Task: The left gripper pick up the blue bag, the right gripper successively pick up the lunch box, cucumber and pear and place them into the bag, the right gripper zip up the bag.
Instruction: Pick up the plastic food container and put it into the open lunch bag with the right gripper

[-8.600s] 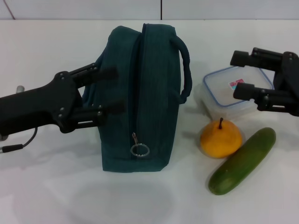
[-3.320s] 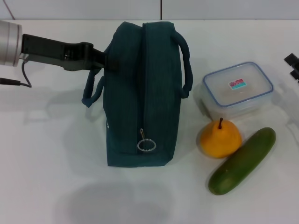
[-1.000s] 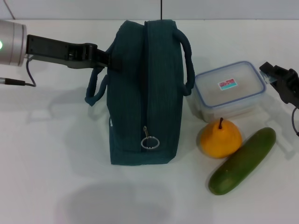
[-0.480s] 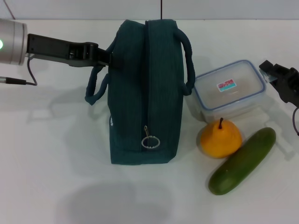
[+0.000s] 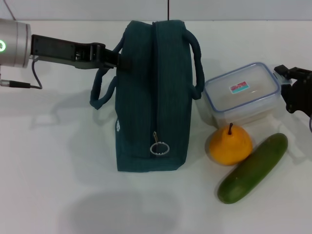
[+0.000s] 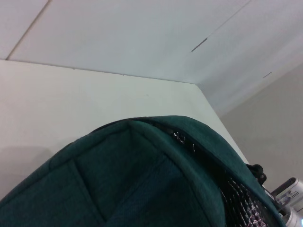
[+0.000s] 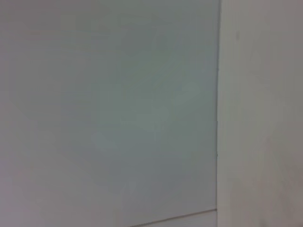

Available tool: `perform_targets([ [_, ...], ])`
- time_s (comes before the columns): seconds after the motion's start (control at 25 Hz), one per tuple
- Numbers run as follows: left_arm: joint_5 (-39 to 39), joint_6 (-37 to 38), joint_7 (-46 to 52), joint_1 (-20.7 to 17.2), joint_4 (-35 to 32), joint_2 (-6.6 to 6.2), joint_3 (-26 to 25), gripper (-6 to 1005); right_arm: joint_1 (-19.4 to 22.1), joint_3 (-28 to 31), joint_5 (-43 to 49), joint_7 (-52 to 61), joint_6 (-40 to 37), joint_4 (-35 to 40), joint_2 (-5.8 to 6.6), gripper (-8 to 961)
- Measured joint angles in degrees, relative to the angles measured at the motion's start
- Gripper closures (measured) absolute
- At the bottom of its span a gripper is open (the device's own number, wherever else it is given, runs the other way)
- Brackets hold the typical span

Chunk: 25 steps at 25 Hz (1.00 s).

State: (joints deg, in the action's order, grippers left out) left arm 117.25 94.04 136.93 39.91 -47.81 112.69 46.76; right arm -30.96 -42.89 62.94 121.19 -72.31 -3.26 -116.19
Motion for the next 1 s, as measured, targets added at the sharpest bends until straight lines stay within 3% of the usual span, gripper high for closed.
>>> perform_targets([
  [0.36,-0.02,0.00,0.00,0.08,-0.01,0.40,0.02,946,0.41,0.81,-0.96,7.57,-3.81,0.26,0.01,856],
  [0.68,-0.02,0.11,0.00,0.09,-0.04,0.90,0.03,946,1.28,8.82,-1.69,7.98,-9.92,-2.06,0.01,856],
  [1.0,-0.03,0.36,0.00,0.51,-0.43,1.70,0.33,946,-3.14,14.40,-1.69,8.05,-20.75,-2.72,0.00,856],
])
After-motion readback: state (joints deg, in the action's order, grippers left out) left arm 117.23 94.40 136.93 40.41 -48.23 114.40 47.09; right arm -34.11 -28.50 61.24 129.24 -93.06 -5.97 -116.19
